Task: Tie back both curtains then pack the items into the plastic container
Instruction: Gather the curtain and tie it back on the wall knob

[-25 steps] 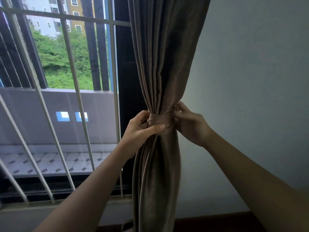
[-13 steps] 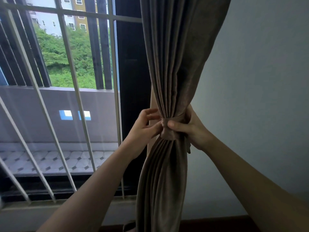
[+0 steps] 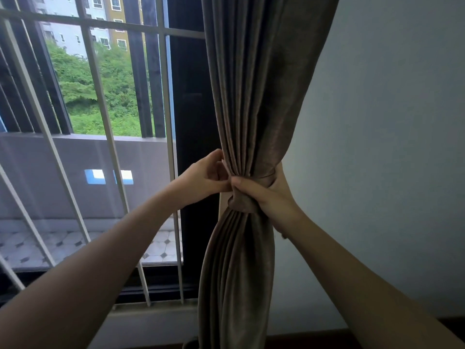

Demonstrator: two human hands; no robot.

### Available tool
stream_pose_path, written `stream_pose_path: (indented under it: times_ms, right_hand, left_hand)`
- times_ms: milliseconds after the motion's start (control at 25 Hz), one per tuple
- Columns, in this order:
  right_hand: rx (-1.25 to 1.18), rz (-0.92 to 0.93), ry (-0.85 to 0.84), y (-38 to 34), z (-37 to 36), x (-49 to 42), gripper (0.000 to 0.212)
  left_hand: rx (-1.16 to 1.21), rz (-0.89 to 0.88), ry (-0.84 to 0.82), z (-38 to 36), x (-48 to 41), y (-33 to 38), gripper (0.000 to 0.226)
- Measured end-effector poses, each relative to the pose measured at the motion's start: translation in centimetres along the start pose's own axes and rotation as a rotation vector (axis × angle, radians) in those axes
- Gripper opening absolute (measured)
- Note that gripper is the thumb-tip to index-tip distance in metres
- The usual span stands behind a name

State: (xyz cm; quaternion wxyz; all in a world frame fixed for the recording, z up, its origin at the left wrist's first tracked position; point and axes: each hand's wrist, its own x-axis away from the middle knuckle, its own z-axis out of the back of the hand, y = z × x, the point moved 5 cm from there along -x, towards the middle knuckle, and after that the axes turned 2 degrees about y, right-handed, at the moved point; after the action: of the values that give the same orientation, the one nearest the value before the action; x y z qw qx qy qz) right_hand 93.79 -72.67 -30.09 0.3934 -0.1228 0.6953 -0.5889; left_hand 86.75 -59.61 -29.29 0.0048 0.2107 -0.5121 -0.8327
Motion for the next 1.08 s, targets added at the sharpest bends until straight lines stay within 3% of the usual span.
stream_pose_path:
  times_ms: [240,440,560,720,840,960,1080]
  right_hand:
    - [0.021,-0.028,-0.001,0.5,-0.4,-0.2,0.075]
    - [0.007,-0.018,0.025,0.5,0.7,-0.5,0.076]
    - [0.018,-0.022,0.027,0.6,0.9,-0.6,0.077]
    - [-0.028,-0.017,0.024,0.5,1.0,-0.4,0.069]
    - [-0.024,-0.024,0.013,0.5,0.6,-0.2,0.067]
    - [-0.018,-0.011,0.002,0.5,-0.3,-0.1,0.051]
    - [-0.005,-0.003,0.028,0.2,-0.7,0.0,0.046]
  left_hand:
    - [-0.34,-0.042,-0.032,0.9,-0.5,0.8,0.021]
    - [-0.561,-0.244,0.079,0.3,-0.9,1.5,0.031]
    - [-0.626,-0.314,0.125,0.3,-0.8,2.5,0.021]
    - [-0.564,-0.205,0.03,0.4,-0.5,2.8,0.012]
    - [-0.695,-0.114,-0.043,1.6,0.0,2.9,0.008]
    - [-0.816,-0.1,-0.002,3.2,0.9,3.0,0.02]
    - [-0.782,-0.092,0.034,3.4,1.7,3.0,0.029]
